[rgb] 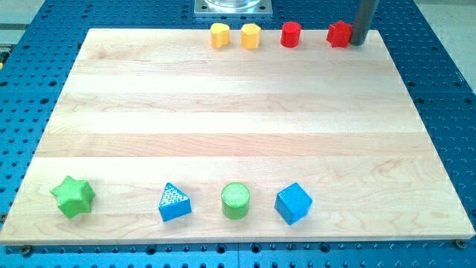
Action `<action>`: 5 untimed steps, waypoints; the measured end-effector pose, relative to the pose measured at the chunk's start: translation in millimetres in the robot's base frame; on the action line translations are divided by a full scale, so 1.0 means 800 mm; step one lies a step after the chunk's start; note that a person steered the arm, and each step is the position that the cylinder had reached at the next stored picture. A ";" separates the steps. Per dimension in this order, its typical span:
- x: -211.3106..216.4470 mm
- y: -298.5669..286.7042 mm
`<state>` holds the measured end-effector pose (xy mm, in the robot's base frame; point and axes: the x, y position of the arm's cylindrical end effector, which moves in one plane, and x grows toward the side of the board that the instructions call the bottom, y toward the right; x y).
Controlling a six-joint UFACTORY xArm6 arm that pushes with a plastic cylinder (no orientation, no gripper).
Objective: Push the red star into the red circle
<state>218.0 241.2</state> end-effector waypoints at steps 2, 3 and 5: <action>-0.026 -0.035; -0.028 -0.064; 0.014 -0.191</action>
